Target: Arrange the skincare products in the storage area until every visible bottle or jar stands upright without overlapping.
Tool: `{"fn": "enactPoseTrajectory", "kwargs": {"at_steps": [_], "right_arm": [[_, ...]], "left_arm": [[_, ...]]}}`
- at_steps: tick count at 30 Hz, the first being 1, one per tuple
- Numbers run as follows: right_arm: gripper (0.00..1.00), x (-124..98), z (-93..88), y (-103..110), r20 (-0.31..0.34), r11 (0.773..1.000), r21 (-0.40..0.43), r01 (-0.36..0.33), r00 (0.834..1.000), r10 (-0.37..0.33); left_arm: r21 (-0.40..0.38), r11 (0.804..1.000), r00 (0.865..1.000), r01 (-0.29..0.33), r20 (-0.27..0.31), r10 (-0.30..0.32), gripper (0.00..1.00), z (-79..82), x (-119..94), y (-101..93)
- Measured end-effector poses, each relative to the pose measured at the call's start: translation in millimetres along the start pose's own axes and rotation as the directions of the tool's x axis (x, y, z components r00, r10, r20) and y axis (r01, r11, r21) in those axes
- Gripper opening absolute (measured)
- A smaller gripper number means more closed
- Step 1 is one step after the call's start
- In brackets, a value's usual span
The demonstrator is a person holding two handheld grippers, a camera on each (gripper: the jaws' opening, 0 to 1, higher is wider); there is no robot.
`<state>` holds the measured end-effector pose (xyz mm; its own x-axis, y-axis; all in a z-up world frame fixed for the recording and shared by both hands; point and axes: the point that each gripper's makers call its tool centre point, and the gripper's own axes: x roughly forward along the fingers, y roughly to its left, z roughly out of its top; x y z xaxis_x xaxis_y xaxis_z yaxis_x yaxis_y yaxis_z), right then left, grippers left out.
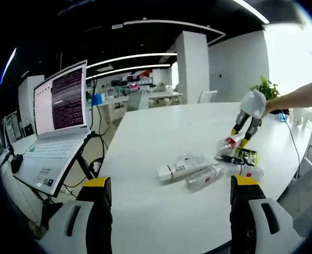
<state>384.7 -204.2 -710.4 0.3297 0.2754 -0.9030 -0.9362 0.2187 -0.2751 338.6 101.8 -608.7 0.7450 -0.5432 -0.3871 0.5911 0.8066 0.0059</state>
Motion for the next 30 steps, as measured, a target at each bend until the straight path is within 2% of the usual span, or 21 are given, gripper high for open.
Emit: {"fn": "enactPoseTrajectory", "kwargs": {"at_steps": [3,7,9,11,16,17,20,25,27,30], "right_arm": [[0.24,-3,4.1,-1,0.037,0.999,0.031,0.019,0.999,-0.020],[0.24,-10,19.2,-1,0.110,0.994,0.097,0.041,0.993,-0.052],[0.24,-13,24.9,-2,0.148,0.990,0.133,0.047,0.987,-0.066],[0.25,-20,33.4,1,0.195,0.982,0.179,0.053,0.977,-0.089],[0.25,-27,45.4,2,0.257,0.971,0.232,0.060,0.959,-0.121],[0.25,-30,48.8,4,0.270,0.966,0.252,0.054,0.955,-0.124],[0.25,-37,58.8,7,0.331,0.948,0.317,0.042,0.931,-0.152],[0.25,-45,72.8,11,0.405,0.928,0.372,0.009,0.898,-0.171],[0.25,-50,79.0,14,0.431,0.919,0.393,0.001,0.883,-0.185],[0.25,-52,85.7,17,0.461,0.909,0.416,-0.021,0.867,-0.191]], "left_arm": [[-0.029,0.996,0.997,0.080,0.017,-0.079,0.81,8.8,7,-12.3],[-0.070,0.986,0.989,0.150,0.020,-0.149,0.80,16.9,14,-22.3],[-0.081,0.977,0.980,0.197,0.027,-0.195,0.77,22.6,18,-29.6],[-0.108,0.960,0.966,0.257,0.053,-0.252,0.74,30.3,21,-39.6],[-0.097,0.945,0.949,0.313,0.061,-0.309,0.69,39.7,30,-51.1],[-0.110,0.933,0.939,0.343,0.067,-0.337,0.68,42.3,32,-56.5],[-0.119,0.915,0.922,0.385,0.076,-0.379,0.63,46.0,38,-63.6],[-0.121,0.881,0.889,0.457,0.074,-0.452,0.54,50.3,53,-79.7],[-0.102,0.874,0.879,0.476,0.077,-0.470,0.52,53.5,58,-85.2],[-0.098,0.838,0.844,0.536,0.098,-0.528,0.52,61.2,68,-99.5]]}}
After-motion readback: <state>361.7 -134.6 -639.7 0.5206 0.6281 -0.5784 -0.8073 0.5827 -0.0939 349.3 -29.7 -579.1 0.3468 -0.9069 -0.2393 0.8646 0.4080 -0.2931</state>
